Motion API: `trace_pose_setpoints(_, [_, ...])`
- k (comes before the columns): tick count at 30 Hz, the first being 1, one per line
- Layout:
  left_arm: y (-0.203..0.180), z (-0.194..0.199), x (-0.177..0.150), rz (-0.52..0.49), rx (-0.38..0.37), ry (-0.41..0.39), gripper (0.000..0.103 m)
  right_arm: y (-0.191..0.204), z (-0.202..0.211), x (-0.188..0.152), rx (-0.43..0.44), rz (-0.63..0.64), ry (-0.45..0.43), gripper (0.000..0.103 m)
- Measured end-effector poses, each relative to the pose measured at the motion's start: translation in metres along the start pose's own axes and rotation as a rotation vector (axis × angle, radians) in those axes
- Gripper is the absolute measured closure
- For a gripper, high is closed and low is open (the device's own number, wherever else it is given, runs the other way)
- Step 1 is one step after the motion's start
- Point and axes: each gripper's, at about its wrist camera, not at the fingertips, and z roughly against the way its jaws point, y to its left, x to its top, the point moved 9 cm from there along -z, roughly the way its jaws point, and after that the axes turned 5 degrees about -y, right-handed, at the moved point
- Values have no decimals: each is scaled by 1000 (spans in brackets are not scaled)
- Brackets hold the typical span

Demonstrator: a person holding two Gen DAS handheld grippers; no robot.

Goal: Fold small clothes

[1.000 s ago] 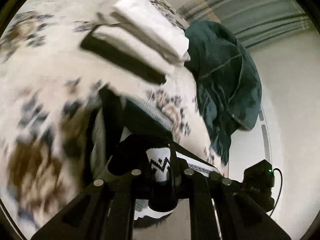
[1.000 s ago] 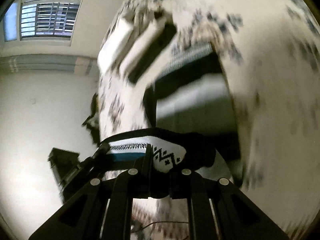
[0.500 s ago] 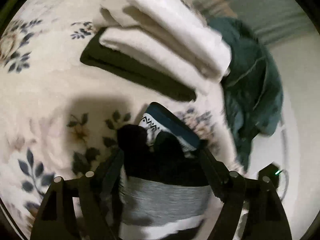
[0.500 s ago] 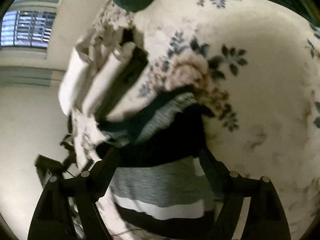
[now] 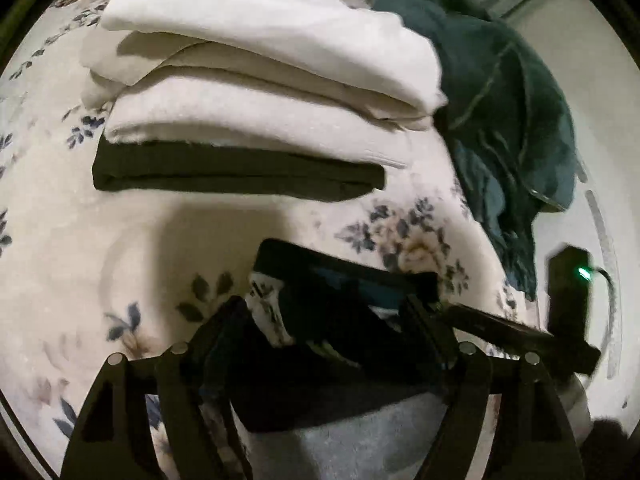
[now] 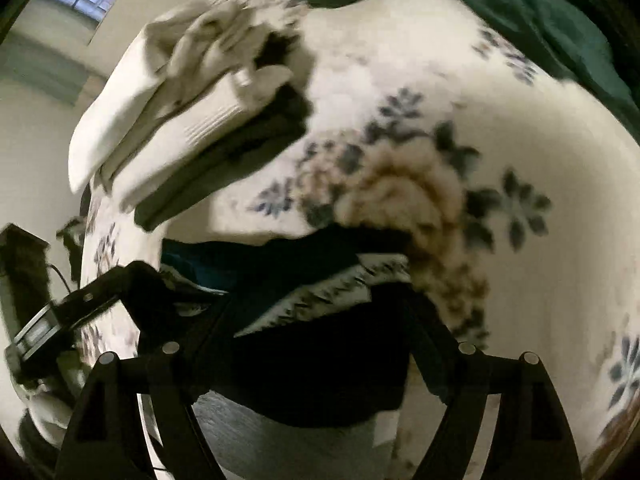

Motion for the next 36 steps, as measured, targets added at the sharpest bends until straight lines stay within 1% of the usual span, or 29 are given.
trace_pose_setpoints(1, [2, -2, -2, 3, -2, 2, 29, 3, -6, 0, -10, 25, 16, 35])
trace_pose_setpoints(2, [5, -4, -2, 6, 4, -2, 48, 5, -11, 0, -17, 49, 29, 68])
trace_pose_setpoints(3, [11, -7, 1, 25, 8, -10, 62, 6, -17, 0, -32, 66, 43, 97])
trace_pose_setpoints(4, [16, -11, 5, 66, 11, -13, 75, 2, -20, 2, -64, 70, 35, 97])
trace_pose_setpoints(5, [22, -11, 10, 111, 0, -21, 74, -2, -19, 5, -79, 62, 12, 97])
trace_pose_setpoints(6, [28, -8, 15, 152, -15, -39, 71, -7, -17, 9, -100, 44, -14, 97])
trace_pose_setpoints(7, [34, -4, 20, 185, -31, -61, 65, -16, -12, 14, -109, -7, -44, 97])
trace_pose_setpoints(8, [36, -2, 21, 193, -38, -68, 50, -22, -8, 16, -104, -51, -60, 98])
trace_pose_setpoints(10, [38, 2, 22, 182, -57, -70, 37, -30, -4, 17, -82, -107, -73, 98])
trace_pose_setpoints(12, [37, -7, 18, 148, -50, -28, 37, -29, -4, 16, -73, -100, -68, 98])
trace_pose_setpoints(13, [39, -17, 16, 128, -26, 6, 37, -28, -6, 16, -66, -97, -64, 97])
trace_pose_setpoints(15, [41, -35, 13, 92, 17, 50, 37, -30, -10, 15, -64, -122, -32, 93])
trace_pose_setpoints(16, [43, -45, 13, 74, 44, 68, 43, -32, -16, 15, -53, -147, -8, 91])
trace_pose_setpoints(17, [43, -49, 14, 65, 45, 69, 82, -32, -22, 15, -30, -176, 14, 83])
trace_pose_setpoints(18, [39, -53, 17, 52, 27, 68, 96, -33, -27, 14, -15, -196, 32, 74])
trace_pose_setpoints(19, [35, -53, 19, 36, 29, 61, 96, -34, -33, 12, 1, -212, 55, 74])
trace_pose_setpoints(20, [31, -52, 23, 15, 32, 50, 96, -35, -37, 11, 9, -217, 65, 78])
trace_pose_setpoints(21, [25, -49, 28, -10, 31, 35, 96, -36, -35, 11, 1, -213, 43, 97])
trace_pose_setpoints(22, [21, -48, 31, -27, 34, 27, 96, -36, -31, 12, -17, -205, 18, 96])
trace_pose_setpoints(24, [18, -55, 33, -48, 49, 44, 96, -38, -17, 17, -66, -203, -30, 97])
trace_pose_setpoints(26, [23, -69, 29, -47, 71, 95, 95, -45, -8, 23, -122, -207, -70, 97])
trace_pose_setpoints(27, [28, -74, 27, -41, 87, 125, 94, -50, -13, 22, -134, -223, -52, 97])
trace_pose_setpoints(29, [33, -72, 22, 12, 71, 166, 88, -53, -30, 14, -114, -255, 55, 96])
trace_pose_setpoints(31, [37, -49, 18, 44, 67, 152, 59, -56, -28, 9, -99, -289, 119, 88])
trace_pose_setpoints(32, [36, -29, 14, 70, 31, 119, 44, -55, -19, 9, -99, -284, 114, 78])
trace_pose_setpoints(33, [33, -14, 8, 91, -5, 98, 40, -53, -8, 6, -93, -266, 104, 59])
trace_pose_setpoints(34, [32, 3, -3, 114, -33, 80, 39, -49, 5, 1, -70, -243, 98, 50])
trace_pose_setpoints(35, [32, 18, -17, 138, -49, 77, 39, -47, 19, -11, -37, -226, 99, 38])
trace_pose_setpoints(36, [33, 28, -31, 161, -64, 86, 39, -46, 27, -24, -19, -221, 107, 36])
